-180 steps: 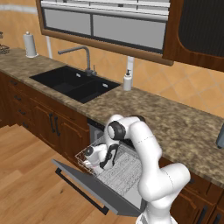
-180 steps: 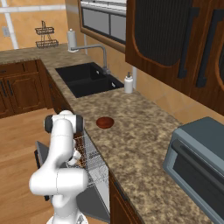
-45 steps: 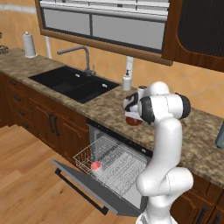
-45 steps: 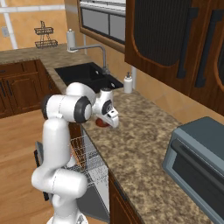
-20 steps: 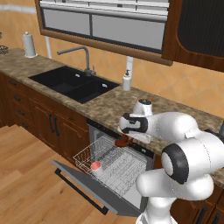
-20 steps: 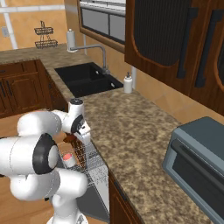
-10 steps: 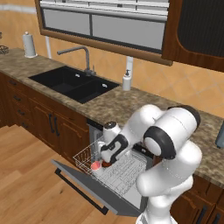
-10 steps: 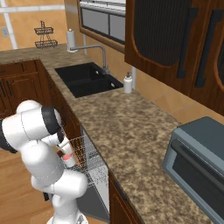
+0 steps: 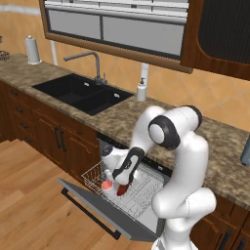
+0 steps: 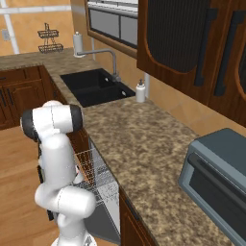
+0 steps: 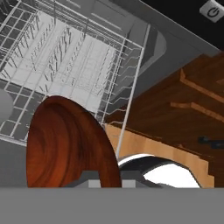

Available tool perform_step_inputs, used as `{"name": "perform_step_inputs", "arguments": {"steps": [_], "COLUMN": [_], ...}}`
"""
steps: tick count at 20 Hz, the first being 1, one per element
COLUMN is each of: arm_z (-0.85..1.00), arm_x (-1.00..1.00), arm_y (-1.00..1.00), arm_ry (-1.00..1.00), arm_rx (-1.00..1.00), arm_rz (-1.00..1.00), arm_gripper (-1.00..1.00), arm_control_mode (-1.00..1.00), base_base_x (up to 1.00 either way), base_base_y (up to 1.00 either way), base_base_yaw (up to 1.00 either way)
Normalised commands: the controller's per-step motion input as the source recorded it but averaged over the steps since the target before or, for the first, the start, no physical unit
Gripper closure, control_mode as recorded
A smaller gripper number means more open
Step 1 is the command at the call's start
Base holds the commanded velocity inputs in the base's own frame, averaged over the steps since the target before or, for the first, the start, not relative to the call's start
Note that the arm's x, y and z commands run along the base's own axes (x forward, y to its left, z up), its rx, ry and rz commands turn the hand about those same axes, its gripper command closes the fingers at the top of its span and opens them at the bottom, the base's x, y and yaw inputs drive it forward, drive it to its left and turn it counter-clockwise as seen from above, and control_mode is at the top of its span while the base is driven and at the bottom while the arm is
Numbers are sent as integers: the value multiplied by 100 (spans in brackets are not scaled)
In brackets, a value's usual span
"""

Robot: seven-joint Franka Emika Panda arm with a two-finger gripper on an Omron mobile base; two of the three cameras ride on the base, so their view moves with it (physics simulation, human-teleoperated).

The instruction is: Pick up the cup and bowl from the counter, place them in the dishwasher, and close the dishwasher door.

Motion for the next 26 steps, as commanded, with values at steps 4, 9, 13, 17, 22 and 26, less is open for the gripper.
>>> {"name": "perform_step_inputs", "arguments": {"steps": [4, 9, 13, 17, 22, 26], "arm_z": [-51, -61, -58, -36, -9, -4], "arm_x": [4, 2, 4, 8, 46, 63], "arm_y": [0, -23, -50, -21, 0, 0], "arm_ry": [-2, -3, 0, -2, -1, 0], "arm_rx": [-15, -5, 1, 2, 0, 0], "arm_rz": [0, 5, 10, 8, 0, -4], "arm_gripper": [100, 100, 100, 100, 100, 100], "arm_control_mode": [-100, -100, -100, -100, -100, -100], "base_base_x": [0, 0, 0, 0, 0, 0], "base_base_y": [0, 0, 0, 0, 0, 0], "base_base_yaw": [0, 0, 0, 0, 0, 0]}}
